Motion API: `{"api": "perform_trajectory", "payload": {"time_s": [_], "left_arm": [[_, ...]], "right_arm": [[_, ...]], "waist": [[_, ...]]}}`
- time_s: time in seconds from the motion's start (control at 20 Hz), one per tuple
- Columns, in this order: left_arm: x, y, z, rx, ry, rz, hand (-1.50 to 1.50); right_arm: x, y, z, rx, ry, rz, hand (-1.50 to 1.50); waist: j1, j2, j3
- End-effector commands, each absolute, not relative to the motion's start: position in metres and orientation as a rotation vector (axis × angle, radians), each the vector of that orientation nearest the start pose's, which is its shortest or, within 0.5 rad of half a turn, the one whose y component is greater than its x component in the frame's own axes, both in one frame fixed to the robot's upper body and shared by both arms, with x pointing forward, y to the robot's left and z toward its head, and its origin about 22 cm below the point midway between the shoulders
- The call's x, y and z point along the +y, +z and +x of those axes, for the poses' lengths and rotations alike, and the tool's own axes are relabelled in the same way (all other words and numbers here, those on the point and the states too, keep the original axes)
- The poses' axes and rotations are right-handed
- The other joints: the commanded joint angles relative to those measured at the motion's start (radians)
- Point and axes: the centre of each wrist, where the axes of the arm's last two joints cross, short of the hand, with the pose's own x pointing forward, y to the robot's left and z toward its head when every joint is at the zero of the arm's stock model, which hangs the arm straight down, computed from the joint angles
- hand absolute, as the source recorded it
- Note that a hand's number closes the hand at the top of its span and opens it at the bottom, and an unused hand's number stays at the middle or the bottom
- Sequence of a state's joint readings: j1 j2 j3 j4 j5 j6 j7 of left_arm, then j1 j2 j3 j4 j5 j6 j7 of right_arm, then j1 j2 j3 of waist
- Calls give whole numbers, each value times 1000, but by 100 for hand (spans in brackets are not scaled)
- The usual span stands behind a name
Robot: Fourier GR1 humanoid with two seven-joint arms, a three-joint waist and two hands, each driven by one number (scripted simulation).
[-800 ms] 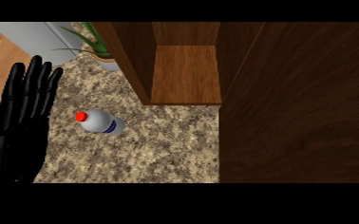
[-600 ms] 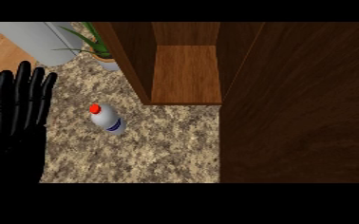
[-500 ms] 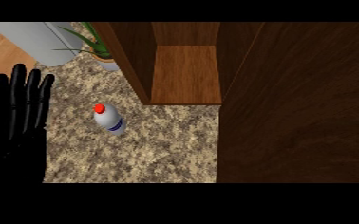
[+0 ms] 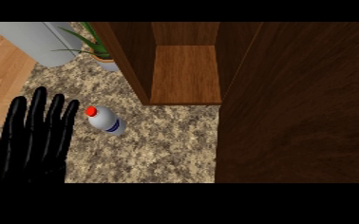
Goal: Pick up the bottled water, place it into the cabinet and close the cabinet
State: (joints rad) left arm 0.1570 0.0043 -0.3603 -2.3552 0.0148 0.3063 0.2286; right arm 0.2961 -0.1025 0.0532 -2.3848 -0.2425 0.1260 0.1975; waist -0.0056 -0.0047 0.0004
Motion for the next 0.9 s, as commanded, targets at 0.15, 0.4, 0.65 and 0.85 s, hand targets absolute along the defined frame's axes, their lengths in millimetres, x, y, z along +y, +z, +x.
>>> {"api": "perform_trajectory", "payload": {"time_s": [0.15, 0.4, 0.65, 0.85], "left_arm": [[172, 174, 109, -1914, 222, -210, -150], [156, 171, 95, -1898, 230, -228, -150], [157, 173, 89, -1891, 242, -214, -150], [161, 175, 90, -1909, 246, -179, -150]], "right_arm": [[-258, 163, 103, -1888, 98, 243, -150], [-257, 169, 92, -1888, 100, 251, -150], [-263, 163, 92, -1880, 112, 243, -150], [-260, 167, 95, -1894, 101, 233, -150]], "waist": [[2, 0, 0], [2, -5, 0], [2, -4, 1], [3, -3, 0]]}}
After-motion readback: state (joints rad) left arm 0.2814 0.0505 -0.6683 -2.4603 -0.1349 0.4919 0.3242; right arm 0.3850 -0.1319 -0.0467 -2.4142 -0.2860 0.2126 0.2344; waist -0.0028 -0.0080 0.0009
